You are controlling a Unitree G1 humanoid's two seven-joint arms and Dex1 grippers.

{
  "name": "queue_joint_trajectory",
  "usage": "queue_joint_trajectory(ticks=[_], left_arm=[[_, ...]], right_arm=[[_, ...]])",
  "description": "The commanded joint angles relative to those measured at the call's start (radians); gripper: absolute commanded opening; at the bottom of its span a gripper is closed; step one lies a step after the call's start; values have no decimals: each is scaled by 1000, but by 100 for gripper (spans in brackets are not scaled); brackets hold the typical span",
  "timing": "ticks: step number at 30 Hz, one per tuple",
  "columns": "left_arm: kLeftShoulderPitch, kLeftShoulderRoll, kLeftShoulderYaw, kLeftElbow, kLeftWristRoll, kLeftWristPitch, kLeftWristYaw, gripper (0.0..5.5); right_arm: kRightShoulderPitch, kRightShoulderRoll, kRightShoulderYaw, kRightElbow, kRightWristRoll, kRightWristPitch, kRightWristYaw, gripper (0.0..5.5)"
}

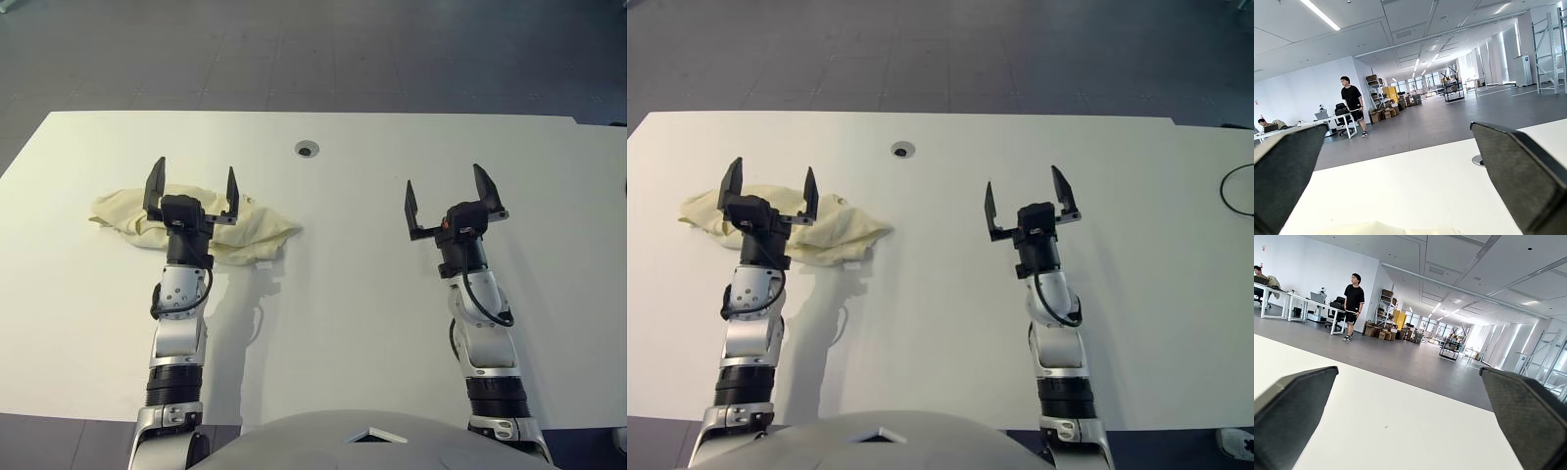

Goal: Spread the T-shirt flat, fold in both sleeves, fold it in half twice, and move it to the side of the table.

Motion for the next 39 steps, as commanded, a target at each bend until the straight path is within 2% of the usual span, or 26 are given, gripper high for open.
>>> queue_joint_trajectory(ticks=[1, 25, 30, 35, 39], left_arm=[[9, 8, -2, -14, 6, 11, -1, 540], [12, 7, -3, -20, 7, 11, -1, 540], [16, 6, -5, -25, 9, 11, -1, 540], [14, 5, -8, -30, 10, 17, -1, 540], [17, 6, -8, -47, 11, 26, 0, 540]], right_arm=[[3, -7, 3, -5, -5, 5, 4, 538], [7, -8, 3, -7, -7, 5, 4, 538], [-4, -7, -40, 3, -25, 26, -49, 538], [-29, 3, -132, 24, 11, 125, -117, 538], [-23, -1, -116, 1, 22, 137, -90, 538]])
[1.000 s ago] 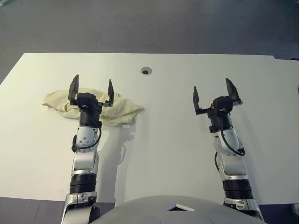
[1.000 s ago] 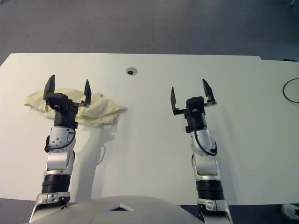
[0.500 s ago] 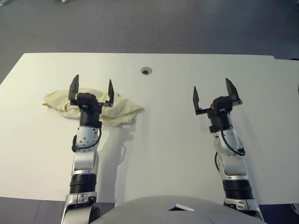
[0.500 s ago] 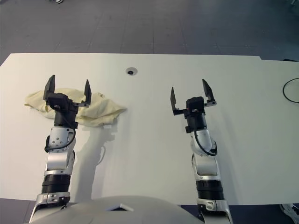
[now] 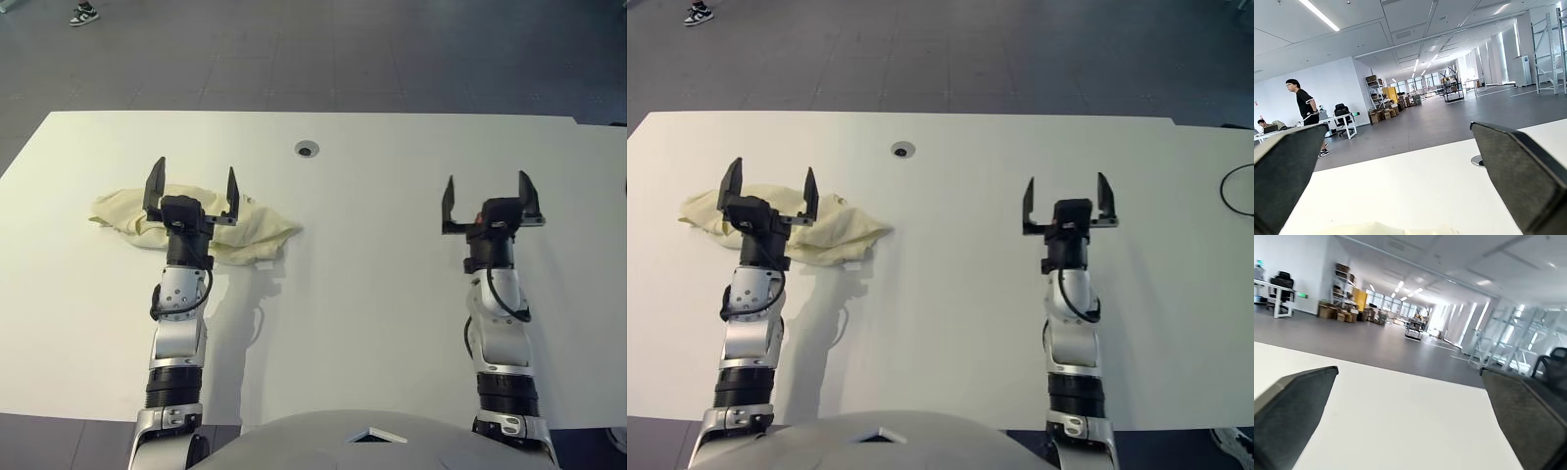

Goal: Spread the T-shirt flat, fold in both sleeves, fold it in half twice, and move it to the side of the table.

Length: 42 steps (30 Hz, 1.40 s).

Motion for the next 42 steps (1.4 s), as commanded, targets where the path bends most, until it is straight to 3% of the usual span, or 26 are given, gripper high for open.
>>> queue_joint_trajectory(ticks=[1, 15, 19, 23, 28, 33, 42], left_arm=[[14, 8, 4, -27, 8, 17, 4, 540], [-33, 28, 51, 70, -17, 11, 17, 540], [-182, 158, 127, 218, -22, 26, 3, 540], [-341, 323, 136, 541, 66, -49, 37, 540], [-531, 484, 24, 926, 265, -100, 177, 540], [-644, 589, -114, 1153, 427, -85, 292, 540], [-723, 580, -334, 1311, 592, -31, 279, 540]], right_arm=[[-7, 0, 20, -20, 13, 6, 26, 538], [-44, 7, 22, 58, 0, -67, 4, 538], [-28, 9, 50, 43, -19, -87, 10, 538], [-31, 12, 92, 53, -34, -116, 24, 538], [-13, 16, 119, 29, -47, -127, 30, 538], [-2, 23, 139, 8, -56, -123, 31, 538], [8, 27, 153, -6, -55, -113, 34, 538]])
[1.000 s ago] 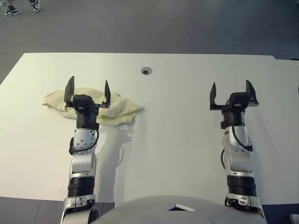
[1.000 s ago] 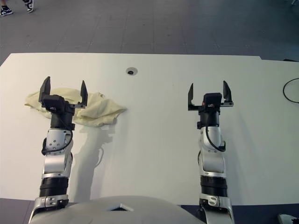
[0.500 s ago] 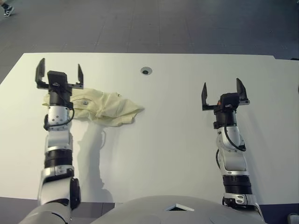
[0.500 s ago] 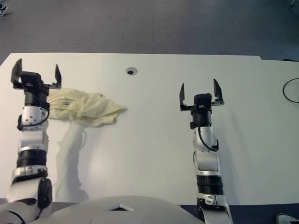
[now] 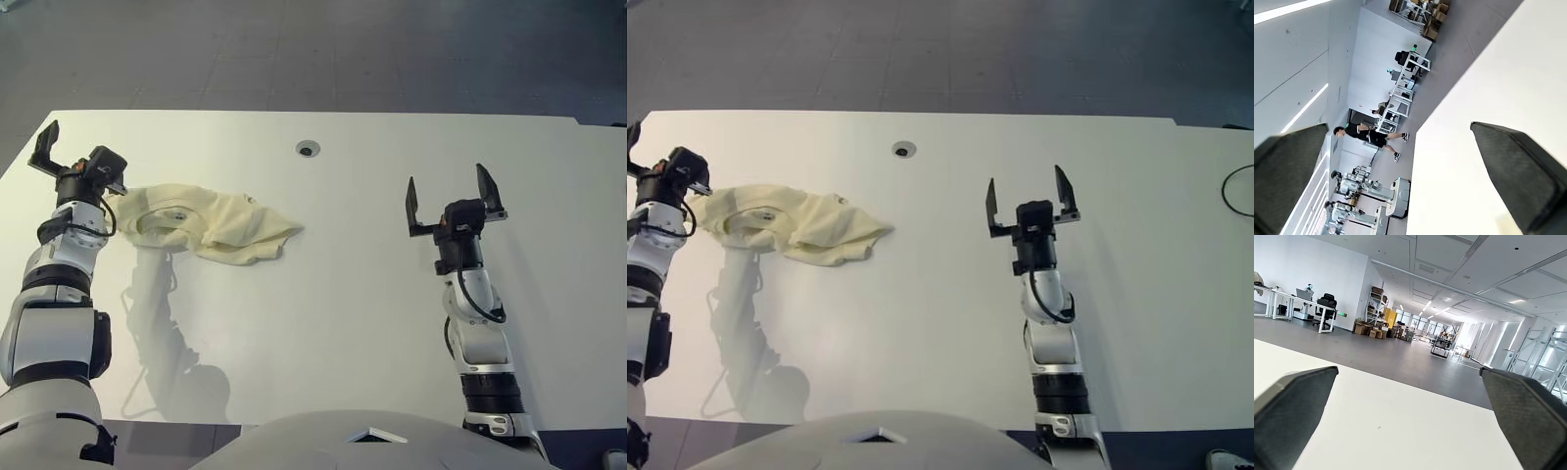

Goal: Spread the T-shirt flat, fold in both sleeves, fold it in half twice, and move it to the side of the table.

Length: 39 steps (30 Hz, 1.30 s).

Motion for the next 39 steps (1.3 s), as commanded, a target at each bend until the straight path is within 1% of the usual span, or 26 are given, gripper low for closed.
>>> queue_joint_trajectory(ticks=[1, 5, 9, 13, 16, 21, 23, 26, 27, 28, 30, 34, 39], left_arm=[[-19, -17, -103, 37, 78, 36, -31, 540], [7, -38, -157, 44, 96, 21, -55, 540], [41, -60, -167, 53, 62, 32, -169, 540], [69, -79, -116, 36, -29, 50, -275, 540], [97, -107, -74, 2, -111, 59, -369, 540], [156, -151, -44, -131, -222, 75, -507, 540], [201, -165, -38, -246, -268, 105, -566, 540], [305, -186, -34, -506, -336, 195, -643, 540], [403, -200, -52, -717, -362, 275, -680, 540], [479, -210, -65, -878, -380, 341, -704, 540], [583, -217, -79, -1092, -392, 446, -720, 540], [685, -217, -85, -1303, -390, 596, -727, 540], [768, -230, -85, -1513, -419, 811, -750, 540]], right_arm=[[5, 3, 6, -10, -5, 10, 3, 538], [1, 2, 10, -4, -4, 9, 4, 538], [5, 2, 10, -9, -2, 8, 5, 538], [18, 1, 16, -43, 15, 18, 24, 538], [17, -6, 30, -110, 67, 109, 86, 538], [15, -39, 3, -233, 119, 266, 147, 538], [19, -64, 0, -264, 132, 323, 181, 538], [22, -90, -9, -297, 154, 387, 212, 538], [10, -95, -14, -289, 160, 396, 218, 538], [0, -97, -17, -282, 163, 403, 223, 538], [-8, -100, -18, -275, 166, 409, 229, 538], [-5, -106, -20, -279, 173, 419, 235, 538], [3, -139, 5, -302, 182, 445, 296, 538]])
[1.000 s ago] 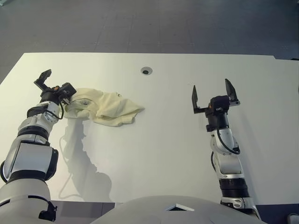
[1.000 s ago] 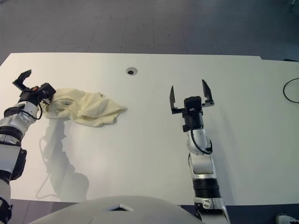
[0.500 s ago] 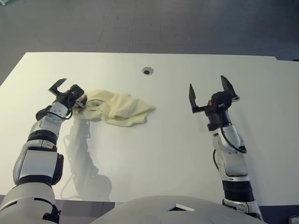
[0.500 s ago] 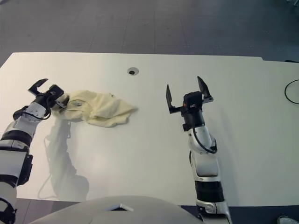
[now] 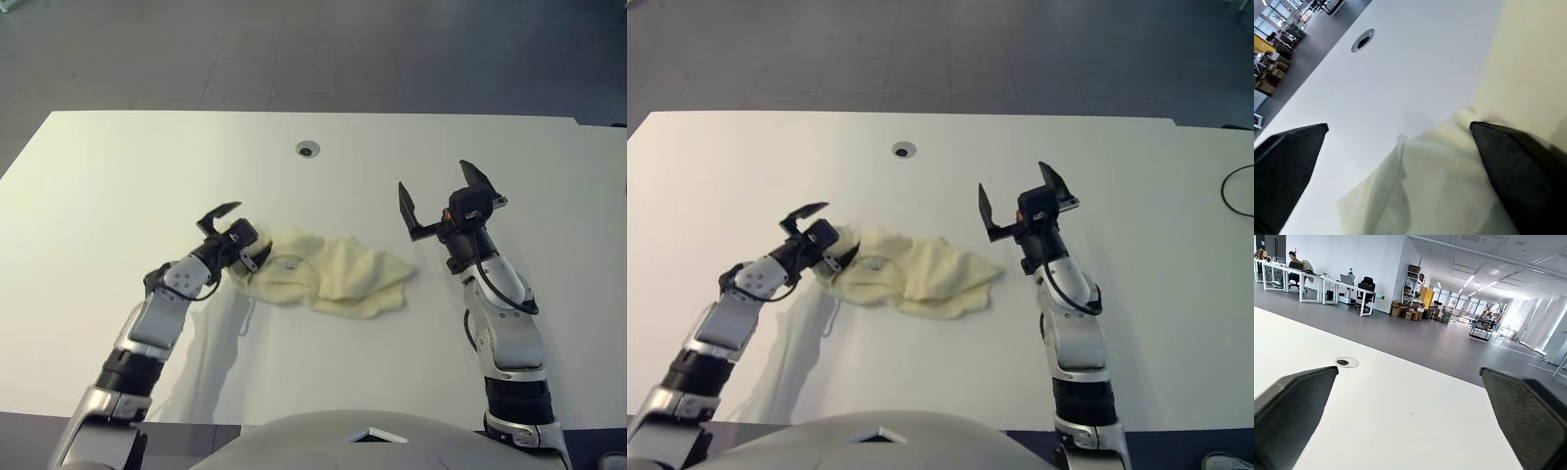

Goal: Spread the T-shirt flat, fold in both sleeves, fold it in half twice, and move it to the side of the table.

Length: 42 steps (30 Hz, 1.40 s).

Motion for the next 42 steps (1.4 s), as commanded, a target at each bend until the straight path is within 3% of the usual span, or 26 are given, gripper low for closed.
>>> queue_joint_trajectory(ticks=[1, 9, 22, 35, 42], left_arm=[[77, -9, -21, -108, -14, 177, -45, 540], [152, -36, -12, -291, -74, 346, -51, 540], [188, -70, 9, -380, -118, 420, -27, 540], [212, 51, 282, -343, -245, 114, -144, 540], [157, 112, 380, -164, -284, -254, -248, 540]], right_arm=[[2, -45, 25, -34, 4, 36, 58, 538], [83, -149, 84, -112, 5, 203, 176, 538], [171, -255, 132, -248, 50, 366, 292, 538], [199, -373, 183, -211, -25, 332, 345, 538], [147, -410, 187, -60, -118, 289, 313, 538]])
